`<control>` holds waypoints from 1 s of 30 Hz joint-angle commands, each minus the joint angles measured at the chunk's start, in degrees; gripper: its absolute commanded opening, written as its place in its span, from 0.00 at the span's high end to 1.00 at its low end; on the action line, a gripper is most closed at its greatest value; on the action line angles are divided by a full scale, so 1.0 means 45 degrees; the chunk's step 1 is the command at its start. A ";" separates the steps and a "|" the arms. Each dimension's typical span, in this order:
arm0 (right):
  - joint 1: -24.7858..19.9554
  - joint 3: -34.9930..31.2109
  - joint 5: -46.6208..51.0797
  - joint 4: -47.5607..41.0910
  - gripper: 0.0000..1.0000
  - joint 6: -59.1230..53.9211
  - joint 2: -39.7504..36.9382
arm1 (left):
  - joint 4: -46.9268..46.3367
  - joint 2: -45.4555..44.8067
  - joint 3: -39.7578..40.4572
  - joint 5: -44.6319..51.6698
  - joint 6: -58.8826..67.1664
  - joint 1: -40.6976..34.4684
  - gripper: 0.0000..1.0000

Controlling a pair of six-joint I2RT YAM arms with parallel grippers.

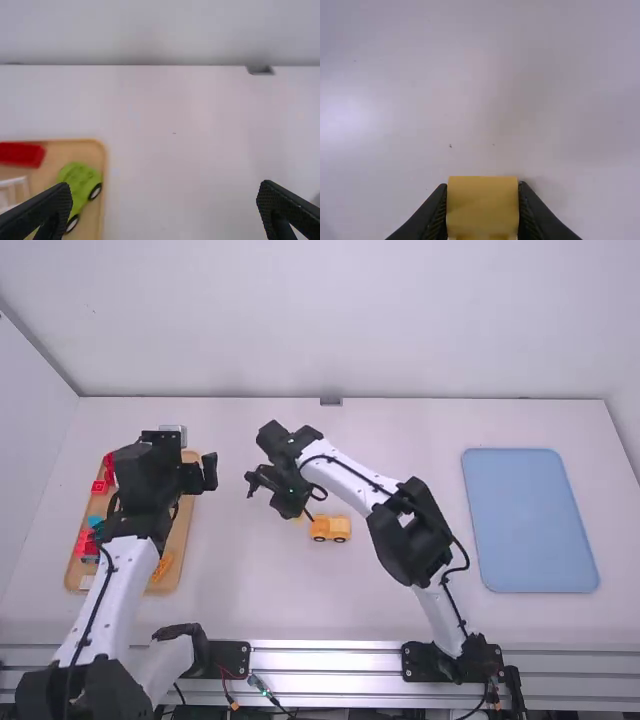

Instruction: Assemble lego blocks to make yellow taxi

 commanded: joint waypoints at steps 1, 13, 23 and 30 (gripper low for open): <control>0.0146 0.0369 0.0447 0.0010 0.98 -0.0447 0.0510 | 0.0146 -0.0957 -0.0432 -0.2171 -0.1214 -0.0019 0.01; 0.0437 0.0568 0.1137 -0.0136 0.97 -0.1030 0.1700 | -0.0476 -0.3361 -0.1253 -0.4260 -0.2458 -0.0029 0.01; 0.1015 0.0539 0.1355 0.0398 0.97 -0.1365 0.1880 | -0.0481 -0.3381 -0.1394 -0.4294 -0.2463 -0.0034 0.01; 0.1005 0.0539 0.1991 0.0461 0.98 -0.1375 0.2011 | -0.0471 -0.3254 -0.1394 -0.4284 -0.2463 -0.0034 0.01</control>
